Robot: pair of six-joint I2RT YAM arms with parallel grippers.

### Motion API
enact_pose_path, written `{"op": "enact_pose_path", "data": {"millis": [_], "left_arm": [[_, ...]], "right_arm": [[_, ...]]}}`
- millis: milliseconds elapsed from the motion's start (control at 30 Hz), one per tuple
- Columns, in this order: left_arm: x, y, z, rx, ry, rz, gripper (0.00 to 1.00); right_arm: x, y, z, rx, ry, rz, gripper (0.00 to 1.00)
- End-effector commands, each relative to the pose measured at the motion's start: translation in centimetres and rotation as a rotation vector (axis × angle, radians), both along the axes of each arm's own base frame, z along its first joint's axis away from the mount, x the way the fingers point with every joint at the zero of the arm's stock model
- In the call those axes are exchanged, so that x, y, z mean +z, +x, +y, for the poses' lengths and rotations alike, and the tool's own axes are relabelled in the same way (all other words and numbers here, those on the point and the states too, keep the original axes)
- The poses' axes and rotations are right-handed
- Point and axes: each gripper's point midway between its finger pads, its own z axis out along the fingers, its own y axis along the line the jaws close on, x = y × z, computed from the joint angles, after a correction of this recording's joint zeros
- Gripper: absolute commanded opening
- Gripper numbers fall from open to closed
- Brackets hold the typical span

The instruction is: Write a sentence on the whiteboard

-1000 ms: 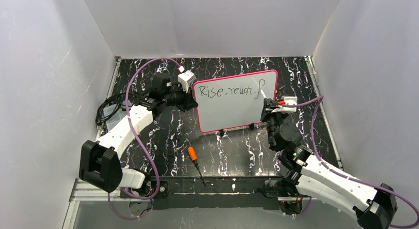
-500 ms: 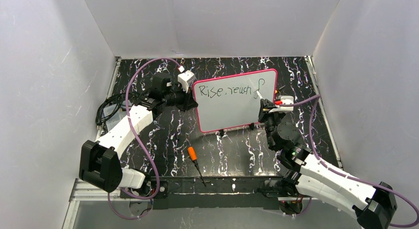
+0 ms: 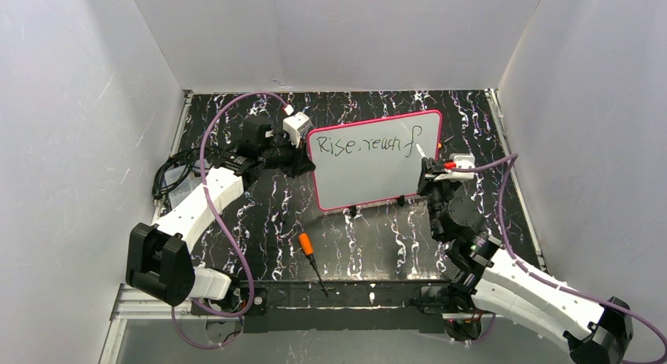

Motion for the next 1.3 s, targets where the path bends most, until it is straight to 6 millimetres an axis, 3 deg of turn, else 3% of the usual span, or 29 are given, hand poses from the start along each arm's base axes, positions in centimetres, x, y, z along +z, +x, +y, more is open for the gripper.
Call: {"op": "enact_pose_path", "data": {"millis": [0,667,1000,1267], "left_arm": [[0.3,-0.3,0.1,-0.010,0.008,-0.011,0.00],[0.2,-0.3,0.1,-0.011,0.011,-0.009,0.00],[0.2,-0.3,0.1,-0.010,0.010,-0.009,0.00],[0.2,-0.3,0.1,-0.010,0.009,-0.009,0.00]], "right_arm": [[2.5,0.0,-2.0,-0.089,0.008,-0.055,0.01],[2.5,2.1,-1.1,-0.031,0.014,-0.071,0.01],[-0.1,1.6,-0.3,0.028,0.024,0.012,0.01],[-1.6,1.5,-1.8,-0.053,0.024,0.052,0.01]]}}
